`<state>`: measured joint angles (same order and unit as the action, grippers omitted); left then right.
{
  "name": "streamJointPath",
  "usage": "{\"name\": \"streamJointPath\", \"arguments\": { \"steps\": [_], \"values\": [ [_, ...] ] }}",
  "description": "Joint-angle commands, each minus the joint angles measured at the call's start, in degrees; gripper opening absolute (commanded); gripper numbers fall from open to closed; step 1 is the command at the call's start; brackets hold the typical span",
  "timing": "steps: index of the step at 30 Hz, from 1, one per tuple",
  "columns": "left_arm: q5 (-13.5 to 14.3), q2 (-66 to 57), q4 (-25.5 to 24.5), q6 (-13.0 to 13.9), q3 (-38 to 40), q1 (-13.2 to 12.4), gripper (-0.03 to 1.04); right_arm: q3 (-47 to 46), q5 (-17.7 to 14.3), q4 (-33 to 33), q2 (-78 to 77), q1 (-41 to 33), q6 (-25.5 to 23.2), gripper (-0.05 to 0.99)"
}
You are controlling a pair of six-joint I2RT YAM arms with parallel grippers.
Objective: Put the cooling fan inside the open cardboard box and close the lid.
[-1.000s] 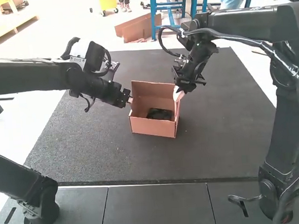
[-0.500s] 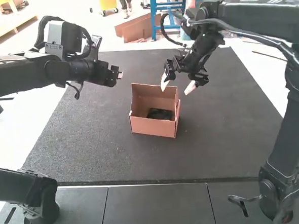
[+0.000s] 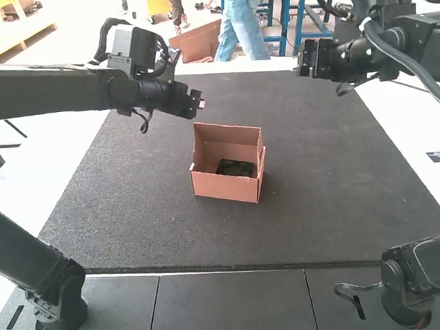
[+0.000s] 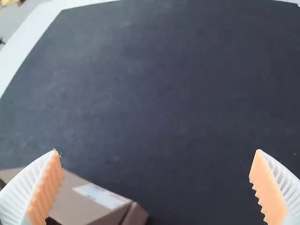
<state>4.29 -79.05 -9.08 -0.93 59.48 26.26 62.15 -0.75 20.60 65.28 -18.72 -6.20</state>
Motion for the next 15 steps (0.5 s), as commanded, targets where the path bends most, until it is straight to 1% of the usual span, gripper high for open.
{"name": "streamJointPath", "arguments": {
  "steps": [1,3,5,9,11,15],
  "values": [
    [0.54,-1.81,0.64,-0.3,3.01,2.04,0.97,-3.18,-8.03,-1.7,-2.26,2.99,2.59,0.91],
    [0.54,-3.22,0.64,-0.39,3.27,2.74,0.97,-4.49,-8.74,-1.88,-3.05,4.66,3.3,0.91],
    [0.54,-4.45,0.91,-0.39,3.01,3.27,0.97,-5.37,-8.65,-1.79,-3.49,5.71,3.47,0.91],
    [0.63,-7.26,0.73,-0.3,2.74,3.27,0.97,-6.08,-8.21,-1.7,-4.1,5.89,3.82,0.91],
    [0.63,-8.49,-0.15,-0.3,2.66,3.36,0.97,-5.99,-7.77,-1.62,-4.1,5.89,4.0,0.9],
    [0.63,-9.81,-3.57,-0.3,2.48,3.27,0.97,-5.9,-6.45,-1.35,-3.93,5.71,4.17,0.9]
  ]
}}
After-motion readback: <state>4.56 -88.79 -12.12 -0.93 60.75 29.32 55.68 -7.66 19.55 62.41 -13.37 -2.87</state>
